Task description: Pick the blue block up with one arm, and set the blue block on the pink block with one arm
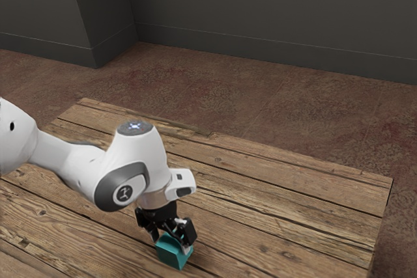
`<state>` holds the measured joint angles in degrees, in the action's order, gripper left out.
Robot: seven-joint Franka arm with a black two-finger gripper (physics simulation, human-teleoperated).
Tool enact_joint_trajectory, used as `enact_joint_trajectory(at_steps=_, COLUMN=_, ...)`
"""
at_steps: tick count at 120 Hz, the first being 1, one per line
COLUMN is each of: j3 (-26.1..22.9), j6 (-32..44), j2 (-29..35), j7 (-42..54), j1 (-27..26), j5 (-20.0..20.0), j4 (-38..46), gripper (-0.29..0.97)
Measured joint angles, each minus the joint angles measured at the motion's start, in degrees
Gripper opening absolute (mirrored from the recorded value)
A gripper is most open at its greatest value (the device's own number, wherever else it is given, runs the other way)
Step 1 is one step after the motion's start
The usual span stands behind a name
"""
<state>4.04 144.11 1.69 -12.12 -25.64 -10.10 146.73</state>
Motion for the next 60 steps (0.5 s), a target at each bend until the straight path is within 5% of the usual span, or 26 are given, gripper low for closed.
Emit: enact_joint_trajectory(at_steps=60, j3=0.0, j6=1.9, j2=-3.0, j7=0.9, j1=-0.1, j5=-0.2, j4=-0.4, gripper=0.68)
